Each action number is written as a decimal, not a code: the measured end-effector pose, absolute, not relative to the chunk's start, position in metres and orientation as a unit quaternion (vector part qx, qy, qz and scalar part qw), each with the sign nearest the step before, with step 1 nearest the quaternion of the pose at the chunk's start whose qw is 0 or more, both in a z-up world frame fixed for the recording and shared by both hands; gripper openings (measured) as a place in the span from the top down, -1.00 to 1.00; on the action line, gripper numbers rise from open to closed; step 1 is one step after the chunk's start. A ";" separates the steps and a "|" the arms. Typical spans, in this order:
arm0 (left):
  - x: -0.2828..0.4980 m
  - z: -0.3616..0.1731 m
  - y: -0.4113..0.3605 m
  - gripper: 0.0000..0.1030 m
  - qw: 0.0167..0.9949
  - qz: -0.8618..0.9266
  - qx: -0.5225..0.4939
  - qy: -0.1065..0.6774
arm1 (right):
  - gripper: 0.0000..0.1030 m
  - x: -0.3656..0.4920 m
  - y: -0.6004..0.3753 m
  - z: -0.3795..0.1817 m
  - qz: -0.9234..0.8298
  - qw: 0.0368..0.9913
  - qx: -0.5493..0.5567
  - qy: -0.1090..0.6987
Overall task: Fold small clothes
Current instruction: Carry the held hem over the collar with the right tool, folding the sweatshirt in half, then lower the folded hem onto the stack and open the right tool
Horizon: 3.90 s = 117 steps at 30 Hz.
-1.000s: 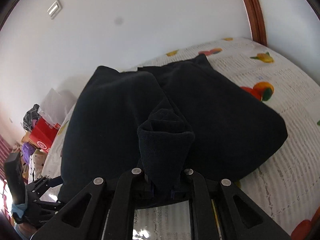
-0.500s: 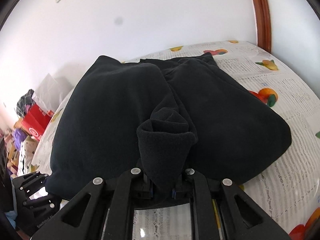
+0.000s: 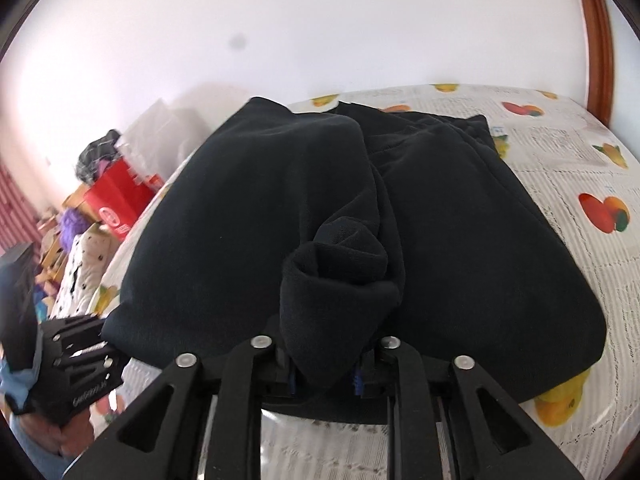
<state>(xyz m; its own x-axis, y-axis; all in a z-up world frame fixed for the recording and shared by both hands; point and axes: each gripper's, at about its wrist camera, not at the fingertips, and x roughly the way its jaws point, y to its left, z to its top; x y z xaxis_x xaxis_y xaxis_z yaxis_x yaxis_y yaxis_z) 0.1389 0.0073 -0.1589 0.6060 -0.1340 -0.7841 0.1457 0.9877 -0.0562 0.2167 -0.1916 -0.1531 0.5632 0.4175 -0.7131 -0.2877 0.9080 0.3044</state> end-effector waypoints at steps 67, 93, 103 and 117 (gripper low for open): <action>0.167 -0.181 -0.055 -0.48 0.894 -0.058 0.025 0.444 | 0.85 0.248 -0.274 -0.123 0.136 0.915 0.116 0.360; 0.118 -0.157 -0.026 -0.40 0.898 -0.116 0.023 0.423 | 0.69 0.203 -0.313 -0.115 0.073 0.922 0.088 0.371; 0.137 -0.138 -0.013 -0.43 0.909 -0.060 0.024 0.412 | 0.69 0.193 -0.331 -0.126 0.026 0.905 0.077 0.417; 0.175 -0.122 0.002 -0.43 0.894 -0.088 -0.004 0.439 | 0.06 0.309 -0.288 -0.076 0.097 0.899 0.060 0.422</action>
